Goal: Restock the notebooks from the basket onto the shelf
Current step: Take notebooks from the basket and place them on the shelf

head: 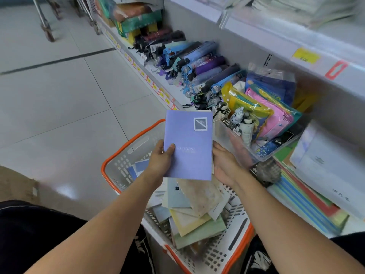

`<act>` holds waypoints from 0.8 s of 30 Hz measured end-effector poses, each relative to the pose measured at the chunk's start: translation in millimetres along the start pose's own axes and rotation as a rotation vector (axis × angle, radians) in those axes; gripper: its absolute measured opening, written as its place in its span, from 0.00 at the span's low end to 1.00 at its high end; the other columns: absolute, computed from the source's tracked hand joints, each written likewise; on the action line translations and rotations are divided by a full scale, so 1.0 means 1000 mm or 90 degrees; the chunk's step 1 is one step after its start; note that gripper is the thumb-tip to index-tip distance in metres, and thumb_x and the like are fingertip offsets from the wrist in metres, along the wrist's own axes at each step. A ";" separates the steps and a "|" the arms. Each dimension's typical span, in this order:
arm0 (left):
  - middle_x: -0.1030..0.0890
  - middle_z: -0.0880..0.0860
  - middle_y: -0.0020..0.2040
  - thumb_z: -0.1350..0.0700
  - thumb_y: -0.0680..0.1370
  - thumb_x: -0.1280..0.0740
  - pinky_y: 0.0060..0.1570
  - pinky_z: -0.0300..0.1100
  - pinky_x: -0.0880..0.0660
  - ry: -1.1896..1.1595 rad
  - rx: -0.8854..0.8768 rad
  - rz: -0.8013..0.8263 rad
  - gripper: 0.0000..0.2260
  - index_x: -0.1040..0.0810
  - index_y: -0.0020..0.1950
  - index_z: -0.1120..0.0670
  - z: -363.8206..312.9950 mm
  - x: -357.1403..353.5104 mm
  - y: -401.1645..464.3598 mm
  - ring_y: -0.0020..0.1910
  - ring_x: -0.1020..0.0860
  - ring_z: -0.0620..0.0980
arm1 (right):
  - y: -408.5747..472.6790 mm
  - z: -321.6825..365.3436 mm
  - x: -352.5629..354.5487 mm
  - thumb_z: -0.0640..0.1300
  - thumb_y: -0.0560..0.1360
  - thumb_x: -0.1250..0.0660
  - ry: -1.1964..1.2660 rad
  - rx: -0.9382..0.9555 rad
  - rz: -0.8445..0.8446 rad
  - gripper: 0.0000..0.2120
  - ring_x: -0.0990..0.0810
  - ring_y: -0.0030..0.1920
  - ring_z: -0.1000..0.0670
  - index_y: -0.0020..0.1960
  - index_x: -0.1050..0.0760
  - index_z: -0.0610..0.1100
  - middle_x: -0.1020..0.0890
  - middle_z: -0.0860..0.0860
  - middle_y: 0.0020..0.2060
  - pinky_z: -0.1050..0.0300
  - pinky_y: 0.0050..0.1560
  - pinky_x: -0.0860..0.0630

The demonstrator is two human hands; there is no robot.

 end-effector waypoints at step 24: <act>0.19 0.54 0.54 0.44 0.82 0.39 0.38 0.44 0.18 0.052 -0.206 0.230 0.16 0.28 0.63 0.54 -0.389 -0.191 -0.032 0.47 0.16 0.53 | -0.060 0.410 0.003 0.33 0.83 0.46 0.186 0.312 -0.173 0.16 0.20 0.57 0.32 0.70 0.34 0.38 0.34 0.43 0.71 0.62 0.22 0.24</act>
Point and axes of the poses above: each hand's wrist, its own y-axis towards the middle knuckle, its own x-axis out of the back of the hand, z = x × y, the point moved 10 cm from there along y, towards the middle knuckle
